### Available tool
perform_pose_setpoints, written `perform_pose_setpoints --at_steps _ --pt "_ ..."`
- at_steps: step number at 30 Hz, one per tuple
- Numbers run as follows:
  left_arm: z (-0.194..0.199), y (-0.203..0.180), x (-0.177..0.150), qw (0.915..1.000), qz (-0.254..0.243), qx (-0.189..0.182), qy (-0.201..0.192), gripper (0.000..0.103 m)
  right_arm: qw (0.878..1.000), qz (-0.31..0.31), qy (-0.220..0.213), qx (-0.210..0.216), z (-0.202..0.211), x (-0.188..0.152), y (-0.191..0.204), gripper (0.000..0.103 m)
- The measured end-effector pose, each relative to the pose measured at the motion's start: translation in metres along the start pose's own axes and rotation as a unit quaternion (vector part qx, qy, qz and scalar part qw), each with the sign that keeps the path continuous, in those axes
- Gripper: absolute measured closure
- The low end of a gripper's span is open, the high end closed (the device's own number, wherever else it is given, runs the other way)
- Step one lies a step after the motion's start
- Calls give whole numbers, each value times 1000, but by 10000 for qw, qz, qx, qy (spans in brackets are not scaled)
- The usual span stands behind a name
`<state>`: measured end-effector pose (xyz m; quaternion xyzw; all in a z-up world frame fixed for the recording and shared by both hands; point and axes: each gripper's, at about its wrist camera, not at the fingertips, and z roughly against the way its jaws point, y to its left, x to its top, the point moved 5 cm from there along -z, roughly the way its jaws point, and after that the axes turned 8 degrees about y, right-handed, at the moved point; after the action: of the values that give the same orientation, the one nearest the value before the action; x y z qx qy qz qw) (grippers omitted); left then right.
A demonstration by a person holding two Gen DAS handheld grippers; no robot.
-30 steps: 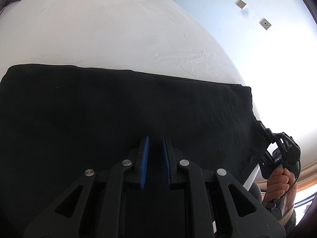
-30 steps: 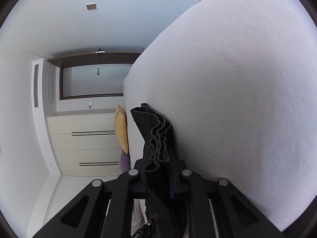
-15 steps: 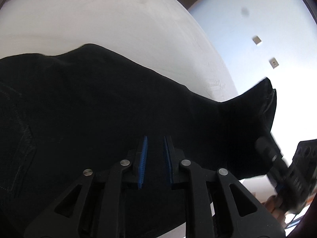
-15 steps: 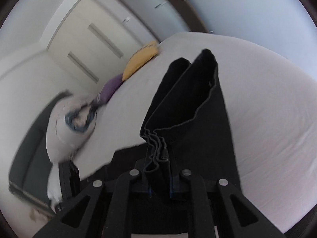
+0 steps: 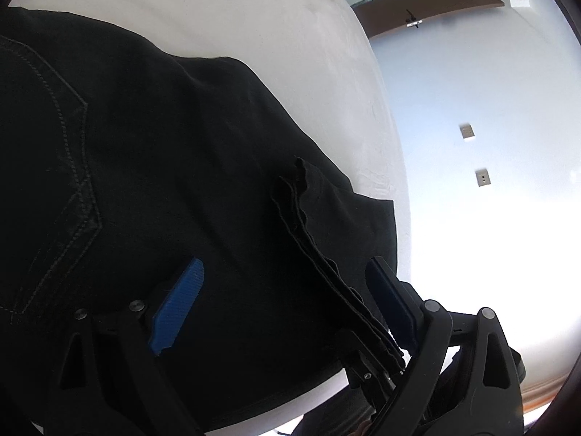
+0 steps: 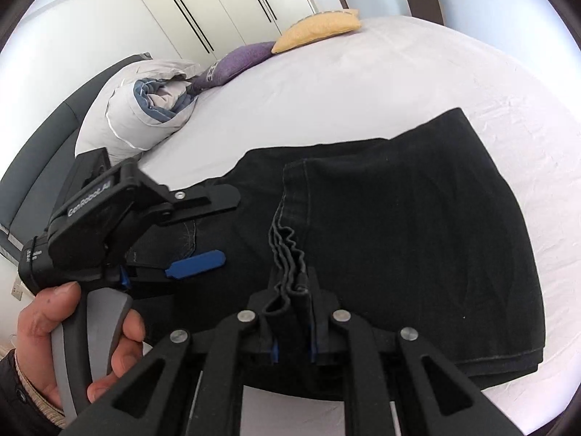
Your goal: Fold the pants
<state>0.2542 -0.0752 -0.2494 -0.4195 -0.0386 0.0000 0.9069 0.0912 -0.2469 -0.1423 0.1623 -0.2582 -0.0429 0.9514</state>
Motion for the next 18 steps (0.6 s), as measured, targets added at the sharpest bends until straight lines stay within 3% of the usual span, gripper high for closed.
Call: perform_pose_setpoints --at_steps 5,6,7,8,9,12,18 --pt "-7 -13 11 9990 -58 -297 321 15 9994 295 -151 125 9 2 34 90" --pt "-6 -16 13 9986 -146 -371 336 31 9992 323 -149 156 8 2 40 90" --pt "-5 -16 15 9983 -231 -364 393 60 9991 342 -125 201 6 2 46 90" --pt "-5 -15 17 9980 -267 -313 477 73 9990 359 -108 222 3 2 51 90" --pt "-5 -11 20 9980 -233 -230 538 79 9990 370 -104 221 1 3 55 90" --pt "3 -3 30 9980 -214 -270 539 89 9988 367 -69 315 -6 6 64 89" --pt "24 9 47 9973 -465 133 547 94 9975 538 63 453 -33 13 90 89"
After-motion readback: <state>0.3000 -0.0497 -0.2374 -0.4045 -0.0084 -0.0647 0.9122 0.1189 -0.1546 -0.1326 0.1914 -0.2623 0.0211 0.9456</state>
